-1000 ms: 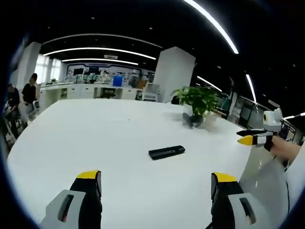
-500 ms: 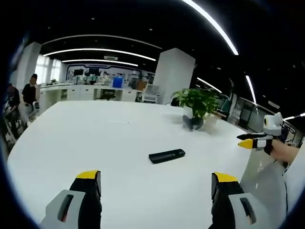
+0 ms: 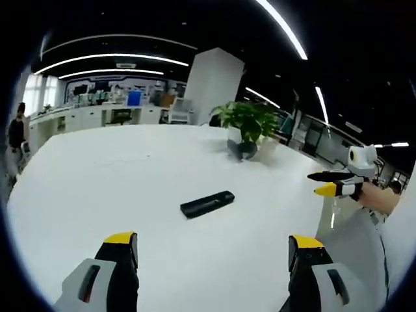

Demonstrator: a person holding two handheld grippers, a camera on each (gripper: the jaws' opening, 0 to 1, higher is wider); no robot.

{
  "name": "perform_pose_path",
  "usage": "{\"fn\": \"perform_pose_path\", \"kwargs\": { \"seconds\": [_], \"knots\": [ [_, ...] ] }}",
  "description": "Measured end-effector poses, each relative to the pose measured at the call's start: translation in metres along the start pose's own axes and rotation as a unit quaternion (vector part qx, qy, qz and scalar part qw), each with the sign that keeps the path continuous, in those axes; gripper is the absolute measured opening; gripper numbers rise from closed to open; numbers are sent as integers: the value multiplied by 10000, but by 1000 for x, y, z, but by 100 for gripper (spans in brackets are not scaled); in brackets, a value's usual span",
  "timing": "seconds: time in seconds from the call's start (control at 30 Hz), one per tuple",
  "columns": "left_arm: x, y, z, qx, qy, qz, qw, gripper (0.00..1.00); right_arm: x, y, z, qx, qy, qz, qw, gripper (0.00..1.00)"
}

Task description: Press the specified remote control buttons in sequence, fully releasing each button before pressing the next.

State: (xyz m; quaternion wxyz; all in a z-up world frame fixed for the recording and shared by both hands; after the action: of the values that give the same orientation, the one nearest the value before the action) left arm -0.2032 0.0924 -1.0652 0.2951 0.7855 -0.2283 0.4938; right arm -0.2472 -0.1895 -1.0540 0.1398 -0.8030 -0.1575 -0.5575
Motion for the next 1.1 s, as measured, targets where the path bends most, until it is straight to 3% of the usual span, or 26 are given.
{"fn": "perform_pose_path", "kwargs": {
  "seconds": [0.2, 0.3, 0.37, 0.47, 0.6, 0.63, 0.73, 1.0, 1.1],
  "knots": [
    [6, -3, 27, -416, -405, 517, 9970, 100, 0, 1, 4, 89, -19, 73, 9999, 65],
    [4, -1, 44, -677, -763, 704, 9923, 100, -1, 1, 2, 55, -50, -20, 10000, 64],
    [5, -1, 54, -804, -847, 865, 9894, 100, -6, 1, 0, 48, -124, 1, 9999, 63],
    [2, -6, 71, -972, -1233, 1195, 9803, 99, -20, -7, -3, 322, -371, 577, 9971, 59],
    [1, -14, 89, -1217, -1684, 1780, 9618, 97, -23, -8, -3, 415, -456, 369, 9974, 62],
    [1, -15, 91, -1250, -1740, 1822, 9596, 96, -23, -8, -3, 417, -471, 326, 9975, 62],
    [-4, -24, 104, -1420, -2131, 2053, 9446, 93, -24, -12, -3, 495, -513, 240, 9972, 61],
    [-16, -35, 133, -1776, -2628, 2052, 9259, 87, -25, -20, -2, 698, -463, 416, 9956, 56],
    [-21, -42, 142, -1788, -2825, 2103, 9187, 82, -15, -30, -2, 1115, -161, 515, 9923, 54]
  ]
}}
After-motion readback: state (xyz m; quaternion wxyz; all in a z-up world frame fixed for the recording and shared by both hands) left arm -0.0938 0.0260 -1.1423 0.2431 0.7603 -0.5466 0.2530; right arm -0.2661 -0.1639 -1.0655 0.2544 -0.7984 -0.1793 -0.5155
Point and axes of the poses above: the point that each gripper's makers call its tool centre point, and the gripper's own axes: z roughly forward along the fingers, y roughly to its right, x roughly out of its top, the point moved 3 cm from there along -z, roughly backward along the fingers, and after that the axes turned 8 degrees about y, right-handed, at the moved point
